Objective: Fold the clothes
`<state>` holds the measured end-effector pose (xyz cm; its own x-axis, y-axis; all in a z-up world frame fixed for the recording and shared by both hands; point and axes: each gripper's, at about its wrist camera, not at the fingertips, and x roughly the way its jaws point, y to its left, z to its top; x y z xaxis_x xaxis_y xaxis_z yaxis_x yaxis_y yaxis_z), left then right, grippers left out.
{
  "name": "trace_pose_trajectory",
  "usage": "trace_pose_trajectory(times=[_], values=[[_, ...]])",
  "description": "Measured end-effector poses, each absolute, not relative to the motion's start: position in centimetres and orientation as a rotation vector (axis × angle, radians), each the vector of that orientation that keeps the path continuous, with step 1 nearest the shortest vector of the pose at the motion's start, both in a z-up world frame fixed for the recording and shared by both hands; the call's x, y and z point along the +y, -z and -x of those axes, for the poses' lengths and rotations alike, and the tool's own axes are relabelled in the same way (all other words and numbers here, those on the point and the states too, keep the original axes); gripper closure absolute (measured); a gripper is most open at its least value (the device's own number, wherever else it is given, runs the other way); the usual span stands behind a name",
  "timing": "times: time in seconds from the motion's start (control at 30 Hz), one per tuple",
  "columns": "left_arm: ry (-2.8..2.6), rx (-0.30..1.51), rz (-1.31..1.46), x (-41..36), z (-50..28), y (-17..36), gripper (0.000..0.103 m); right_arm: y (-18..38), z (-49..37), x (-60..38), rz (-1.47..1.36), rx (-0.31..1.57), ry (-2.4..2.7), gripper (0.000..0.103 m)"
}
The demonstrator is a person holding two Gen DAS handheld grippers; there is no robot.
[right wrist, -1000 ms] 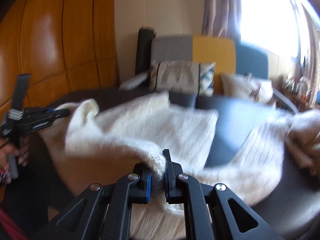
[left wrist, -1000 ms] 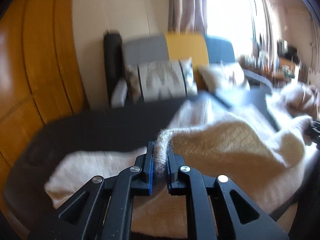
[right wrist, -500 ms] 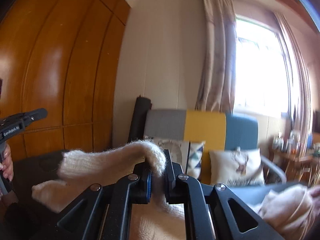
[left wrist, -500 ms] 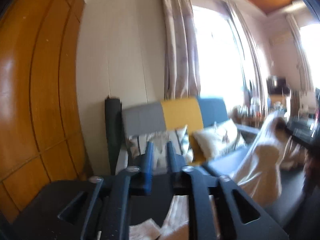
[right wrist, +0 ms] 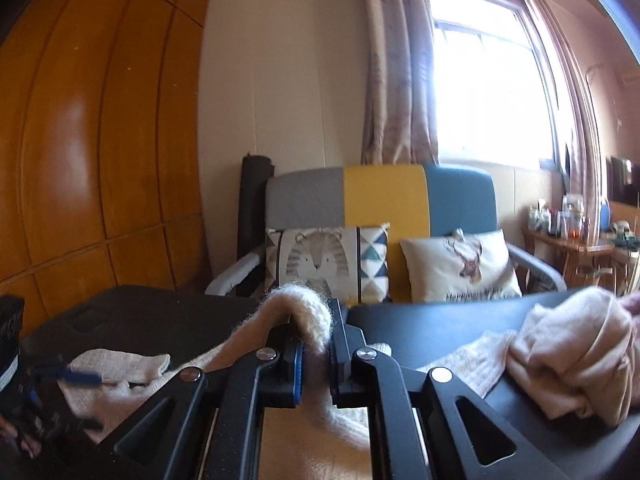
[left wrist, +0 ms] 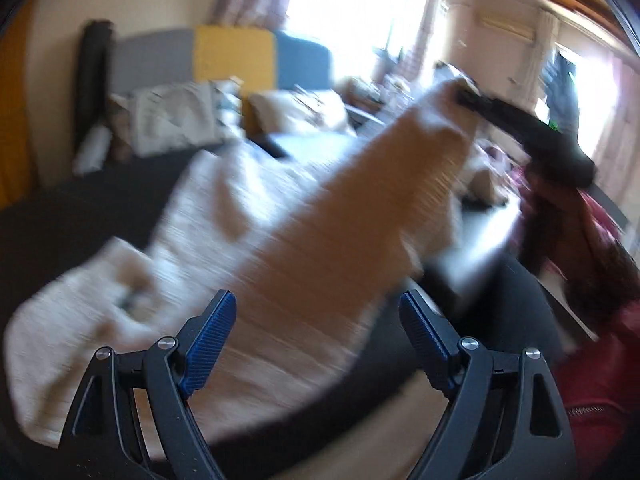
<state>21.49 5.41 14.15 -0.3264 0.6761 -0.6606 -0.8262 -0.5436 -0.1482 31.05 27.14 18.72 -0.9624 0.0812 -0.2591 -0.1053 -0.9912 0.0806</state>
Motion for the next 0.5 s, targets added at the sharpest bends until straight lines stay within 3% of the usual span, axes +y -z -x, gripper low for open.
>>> trace_pose_trajectory(times=[0.3, 0.43, 0.47, 0.5], values=[[-2.117, 0.983, 0.652, 13.2, -27.0, -7.7, 0.017, -18.2, -30.7, 27.4, 0.39, 0.183, -3.038, 0.095], [-2.221, 1.012, 0.566, 14.4, -26.9, -7.2, 0.017, -18.2, -30.8, 27.9, 0.387, 0.241, -3.045, 0.095], [-2.242, 0.977, 0.57, 14.3, -26.6, -7.3, 0.021, -18.2, -30.9, 27.9, 0.384, 0.248, -3.047, 0.095], [-2.259, 0.927, 0.593, 14.0, -26.1, -7.3, 0.034, -18.2, -31.0, 27.9, 0.381, 0.251, -3.048, 0.095]])
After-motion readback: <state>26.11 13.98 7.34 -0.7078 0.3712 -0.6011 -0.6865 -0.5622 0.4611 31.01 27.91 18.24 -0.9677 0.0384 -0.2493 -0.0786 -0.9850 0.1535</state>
